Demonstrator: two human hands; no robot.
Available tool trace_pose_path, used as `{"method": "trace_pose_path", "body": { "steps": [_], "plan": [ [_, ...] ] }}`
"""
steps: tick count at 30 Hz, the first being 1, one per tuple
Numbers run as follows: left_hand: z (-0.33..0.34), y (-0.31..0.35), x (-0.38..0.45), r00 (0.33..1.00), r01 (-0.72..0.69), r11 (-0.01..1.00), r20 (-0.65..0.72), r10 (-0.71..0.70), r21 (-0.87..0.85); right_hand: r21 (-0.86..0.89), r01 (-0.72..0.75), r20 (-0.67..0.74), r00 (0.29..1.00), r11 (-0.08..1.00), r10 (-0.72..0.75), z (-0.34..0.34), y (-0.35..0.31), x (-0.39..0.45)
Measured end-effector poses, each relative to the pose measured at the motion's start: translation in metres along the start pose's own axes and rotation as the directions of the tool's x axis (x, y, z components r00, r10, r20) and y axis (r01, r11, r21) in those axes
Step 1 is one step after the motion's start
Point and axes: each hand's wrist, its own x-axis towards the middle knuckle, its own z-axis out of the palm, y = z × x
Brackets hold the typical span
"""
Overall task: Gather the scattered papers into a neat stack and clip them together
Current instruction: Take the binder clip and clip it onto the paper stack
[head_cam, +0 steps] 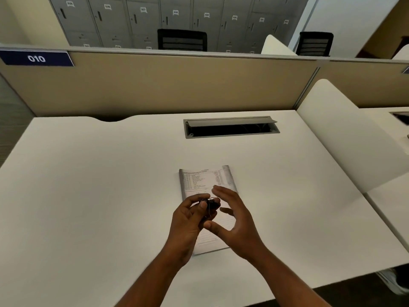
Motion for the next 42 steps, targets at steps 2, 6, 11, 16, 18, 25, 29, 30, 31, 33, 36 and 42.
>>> {"method": "trace_pose_path", "body": {
  "steps": [2, 6, 11, 16, 18, 25, 29, 30, 31, 33, 36, 42],
  "plan": [
    [0.002, -0.005, 0.001, 1.000, 0.000, 0.995, -0.016, 0.002, 0.095, 0.004, -0.017, -0.031, 0.999, 1.000, 0.017, 0.002, 0.000, 0.000],
    [0.003, -0.014, 0.006, 0.995, 0.049, 0.976, -0.099, -0.028, 0.210, 0.072, -0.096, -0.104, 0.989, 0.993, 0.104, 0.007, 0.003, -0.005],
    [0.012, -0.026, 0.010, 0.984, 0.118, 0.989, -0.144, -0.103, 0.095, 0.251, -0.190, -0.109, 0.969, 0.949, 0.223, -0.010, 0.014, -0.004],
    [0.011, -0.051, 0.029, 0.971, 0.102, 0.875, -0.239, 0.016, 0.474, 0.270, -0.369, -0.116, 0.905, 0.890, 0.410, -0.035, 0.048, 0.018],
    [0.003, -0.062, 0.037, 0.952, 0.130, 0.823, -0.302, 0.053, 0.553, 0.176, -0.482, -0.155, 0.847, 0.858, 0.508, -0.049, 0.083, 0.031],
    [-0.031, -0.090, 0.067, 0.832, 0.301, 0.538, -0.493, 0.256, 0.787, 0.039, -0.699, -0.306, 0.673, 0.715, 0.674, -0.111, 0.171, 0.069],
    [-0.034, -0.092, 0.073, 0.795, 0.389, 0.492, -0.554, 0.247, 0.779, -0.007, -0.676, -0.239, 0.716, 0.737, 0.656, -0.128, 0.187, 0.080],
    [-0.034, -0.091, 0.074, 0.800, 0.397, 0.508, -0.559, 0.216, 0.764, -0.017, -0.668, -0.243, 0.724, 0.744, 0.645, -0.128, 0.190, 0.081],
    [-0.033, -0.091, 0.075, 0.809, 0.403, 0.511, -0.557, 0.189, 0.759, -0.054, -0.661, -0.250, 0.734, 0.748, 0.631, -0.131, 0.190, 0.082],
    [-0.031, -0.091, 0.075, 0.822, 0.425, 0.492, -0.551, 0.141, 0.760, -0.154, -0.643, -0.260, 0.759, 0.750, 0.597, -0.134, 0.195, 0.080],
    [-0.030, -0.089, 0.073, 0.828, 0.446, 0.483, -0.553, 0.099, 0.754, -0.258, -0.661, -0.299, 0.748, 0.705, 0.592, -0.137, 0.193, 0.072],
    [-0.027, -0.086, 0.074, 0.798, 0.485, 0.515, -0.599, 0.071, 0.707, -0.374, -0.623, -0.390, 0.778, 0.687, 0.493, -0.140, 0.177, 0.051]
  ]
}}
